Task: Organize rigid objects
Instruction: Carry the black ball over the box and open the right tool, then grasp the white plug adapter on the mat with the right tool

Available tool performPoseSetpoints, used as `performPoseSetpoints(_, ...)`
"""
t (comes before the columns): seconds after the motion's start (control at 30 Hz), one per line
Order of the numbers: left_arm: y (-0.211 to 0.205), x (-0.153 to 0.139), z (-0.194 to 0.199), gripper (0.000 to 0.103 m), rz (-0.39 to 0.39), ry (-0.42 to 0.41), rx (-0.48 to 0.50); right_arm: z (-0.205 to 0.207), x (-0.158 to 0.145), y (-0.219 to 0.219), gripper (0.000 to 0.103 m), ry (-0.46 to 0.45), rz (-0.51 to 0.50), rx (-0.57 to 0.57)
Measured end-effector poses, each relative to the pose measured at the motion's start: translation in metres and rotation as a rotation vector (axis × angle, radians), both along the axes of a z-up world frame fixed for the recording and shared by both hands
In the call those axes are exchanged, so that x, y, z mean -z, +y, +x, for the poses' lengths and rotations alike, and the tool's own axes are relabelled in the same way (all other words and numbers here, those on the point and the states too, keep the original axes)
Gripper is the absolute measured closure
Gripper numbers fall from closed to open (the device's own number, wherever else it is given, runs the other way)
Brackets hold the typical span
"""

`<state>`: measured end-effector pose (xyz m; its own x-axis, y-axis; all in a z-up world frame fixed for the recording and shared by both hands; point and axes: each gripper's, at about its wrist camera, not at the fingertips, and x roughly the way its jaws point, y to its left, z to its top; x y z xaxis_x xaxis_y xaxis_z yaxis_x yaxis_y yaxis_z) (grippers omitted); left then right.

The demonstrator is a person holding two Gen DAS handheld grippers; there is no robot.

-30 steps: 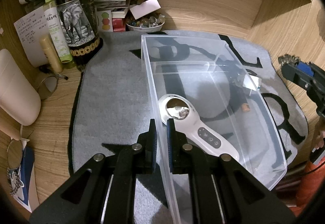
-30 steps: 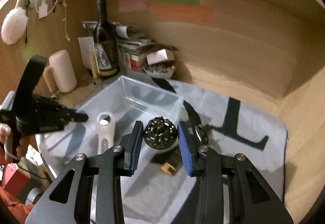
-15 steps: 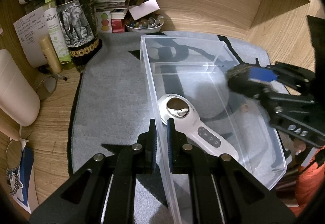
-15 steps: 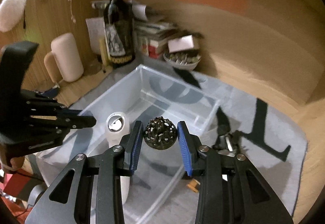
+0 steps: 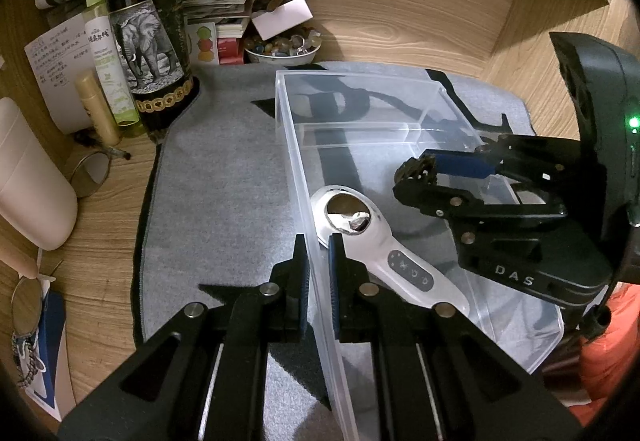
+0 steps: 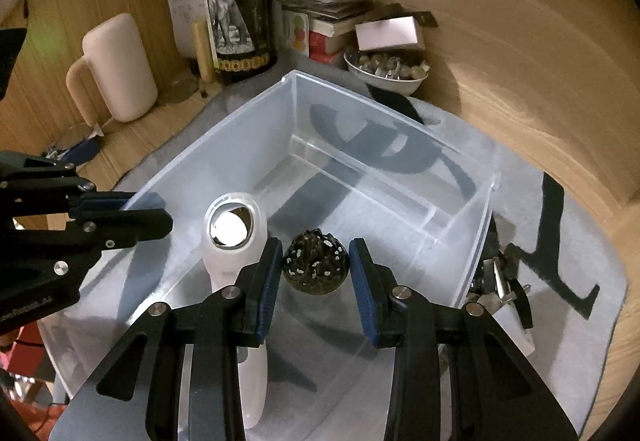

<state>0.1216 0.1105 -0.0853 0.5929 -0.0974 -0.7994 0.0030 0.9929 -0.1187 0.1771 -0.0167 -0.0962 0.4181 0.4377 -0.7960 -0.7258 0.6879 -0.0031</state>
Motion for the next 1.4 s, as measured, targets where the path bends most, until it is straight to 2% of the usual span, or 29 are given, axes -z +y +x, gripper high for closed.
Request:
performPoseSetpoints(0.17,0.0,0.0,0.0,0.095,0.001,0.0,0.0,-0.002,-0.003,0.001,0.07,-0.01,-0.004,-0.006)
performPoseSetpoints(0.27,0.0,0.0,0.0,0.095,0.001,0.0,0.001,-0.004,-0.006,-0.002,0.059,-0.025,0.008,-0.003)
performPoseSetpoints(0.43,0.0,0.0,0.0,0.095,0.001,0.0,-0.001,-0.006,-0.017,-0.011,0.053,-0.042,0.04,0.009)
performPoseSetpoints(0.5,0.0,0.0,0.0,0.095,0.0,0.0,0.001,-0.008,-0.024,-0.017,0.046,-0.065,0.058,0.022)
performPoseSetpoints(0.6,0.0,0.0,0.0,0.095,0.001,0.0,0.001,-0.01,-0.036,-0.027,0.042,-0.103,0.077,0.038)
performPoseSetpoints(0.97,0.001,0.0,0.0,0.095,0.004,0.001,0.002,0.0,-0.068,-0.089,0.039,-0.196,0.114,0.19)
performPoseSetpoints(1.17,0.001,0.0,0.0,0.095,0.006,0.002,0.003,0.01,-0.06,-0.12,0.039,-0.178,0.114,0.274)
performPoseSetpoints(1.4,0.003,0.001,-0.001,0.095,0.01,0.004,0.002,0.024,-0.026,-0.133,0.039,-0.088,0.094,0.319)
